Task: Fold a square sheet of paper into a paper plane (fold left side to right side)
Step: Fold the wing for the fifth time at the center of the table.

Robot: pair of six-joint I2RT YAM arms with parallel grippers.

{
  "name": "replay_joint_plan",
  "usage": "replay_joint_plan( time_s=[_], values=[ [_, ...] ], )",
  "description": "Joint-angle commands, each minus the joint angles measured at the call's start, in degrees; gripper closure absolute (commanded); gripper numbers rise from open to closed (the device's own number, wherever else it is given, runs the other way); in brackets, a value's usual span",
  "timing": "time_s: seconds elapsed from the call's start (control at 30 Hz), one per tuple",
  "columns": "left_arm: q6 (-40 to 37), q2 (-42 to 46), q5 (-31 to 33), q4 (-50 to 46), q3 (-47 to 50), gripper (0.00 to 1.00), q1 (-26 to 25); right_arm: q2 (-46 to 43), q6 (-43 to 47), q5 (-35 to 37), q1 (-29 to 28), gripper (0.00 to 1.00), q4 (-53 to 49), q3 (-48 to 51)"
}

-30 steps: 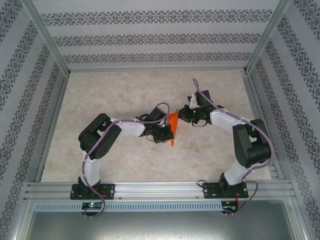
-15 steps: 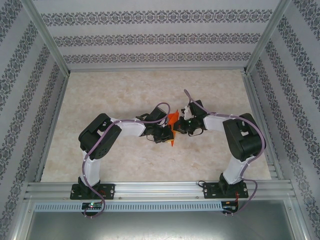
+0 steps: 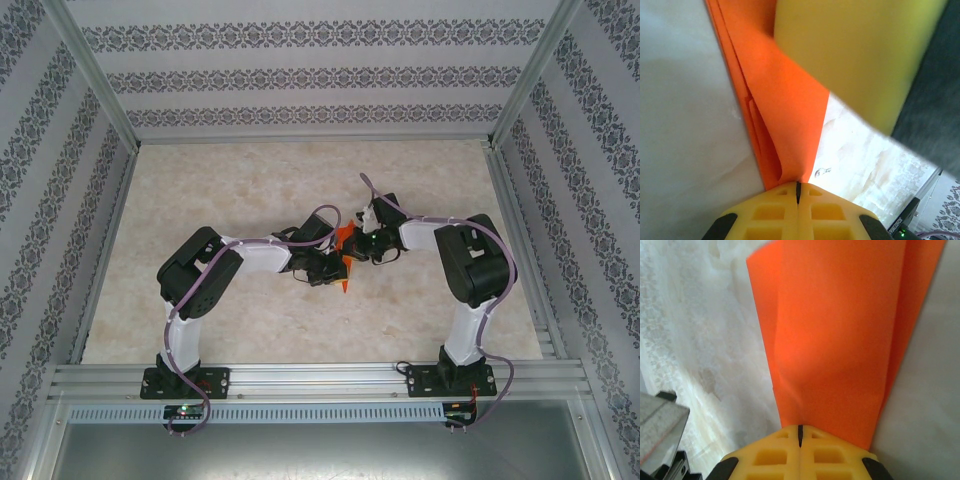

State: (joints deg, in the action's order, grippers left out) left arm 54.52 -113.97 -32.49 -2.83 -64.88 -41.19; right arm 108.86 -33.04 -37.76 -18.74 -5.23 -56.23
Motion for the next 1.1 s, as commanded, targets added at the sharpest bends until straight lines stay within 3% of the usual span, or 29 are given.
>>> replay_joint_plan(
  time_s=[0.0,1.07],
  values=[
    [-1.4,-2.2,2.1,-7.6,0.7,0.96,-0.8,2.0,2.9,2.4,1.2,1.0,-1.1,-2.4],
    [-1.3,-1.7,2.1,-7.1,1.4,0.99,-0.8,12.0,7.3,0.6,6.7,1.0,-5.9,-17.6]
  ],
)
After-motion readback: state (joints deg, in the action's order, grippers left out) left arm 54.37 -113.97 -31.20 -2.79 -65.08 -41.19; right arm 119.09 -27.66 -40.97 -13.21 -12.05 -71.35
